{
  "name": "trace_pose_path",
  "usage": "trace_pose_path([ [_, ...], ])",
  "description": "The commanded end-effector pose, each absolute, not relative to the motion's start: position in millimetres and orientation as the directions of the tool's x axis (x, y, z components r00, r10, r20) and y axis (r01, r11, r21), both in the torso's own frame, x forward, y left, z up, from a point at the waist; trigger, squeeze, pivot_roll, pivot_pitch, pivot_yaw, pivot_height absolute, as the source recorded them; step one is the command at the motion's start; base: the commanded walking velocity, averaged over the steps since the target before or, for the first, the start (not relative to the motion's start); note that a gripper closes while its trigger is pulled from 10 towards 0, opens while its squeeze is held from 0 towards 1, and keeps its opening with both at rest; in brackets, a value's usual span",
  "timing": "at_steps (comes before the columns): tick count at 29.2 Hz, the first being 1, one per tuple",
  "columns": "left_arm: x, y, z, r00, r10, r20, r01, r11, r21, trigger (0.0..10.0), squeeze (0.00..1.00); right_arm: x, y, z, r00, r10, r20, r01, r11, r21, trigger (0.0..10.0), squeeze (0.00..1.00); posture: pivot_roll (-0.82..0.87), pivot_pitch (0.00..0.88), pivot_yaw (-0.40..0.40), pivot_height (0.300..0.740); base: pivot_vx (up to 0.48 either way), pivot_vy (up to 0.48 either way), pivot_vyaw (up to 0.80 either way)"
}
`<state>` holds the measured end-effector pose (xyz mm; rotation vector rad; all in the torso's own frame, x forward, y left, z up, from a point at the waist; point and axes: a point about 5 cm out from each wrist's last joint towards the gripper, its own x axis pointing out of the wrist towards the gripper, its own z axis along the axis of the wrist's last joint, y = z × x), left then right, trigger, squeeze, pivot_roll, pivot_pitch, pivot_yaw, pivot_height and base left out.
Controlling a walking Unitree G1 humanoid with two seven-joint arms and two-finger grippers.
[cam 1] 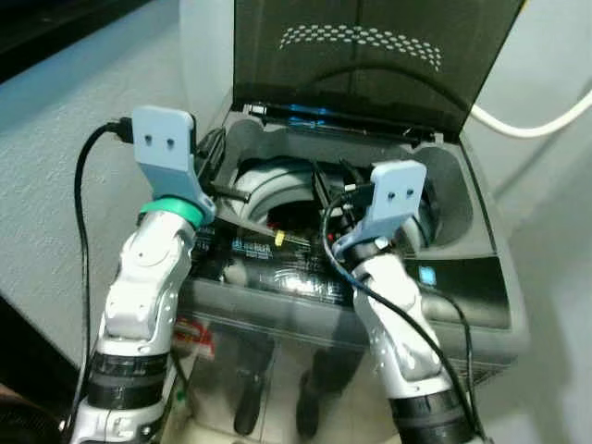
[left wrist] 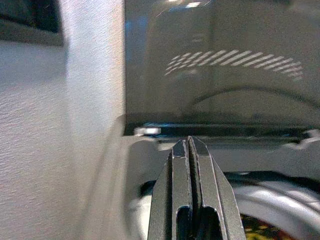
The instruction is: Clothes washing
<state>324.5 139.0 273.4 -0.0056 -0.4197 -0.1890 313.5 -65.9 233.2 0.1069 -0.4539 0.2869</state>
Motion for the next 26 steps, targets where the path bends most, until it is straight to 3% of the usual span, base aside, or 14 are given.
trace_pose_path([
  [1, 325.7, 137.4, 267.4, 0.906, -0.184, 0.38, 0.187, 0.982, 0.029, 10.0, 0.0, 312.7, -66.0, 229.5, 0.868, 0.245, 0.431, -0.289, 0.957, 0.037, 10.0, 0.0, 0.11, 0.031, -0.028, 0.74, -0.326, 0.0, 0.0],
  [26, 328.9, 134.2, 267.4, 0.906, -0.193, 0.376, 0.196, 0.98, 0.031, 10.0, 0.0, 311.5, -63.6, 225.3, 0.872, 0.26, 0.415, -0.28, 0.96, -0.012, 10.0, 0.0, 0.1, 0.027, -0.016, 0.74, -0.318, 0.0, 0.0],
])
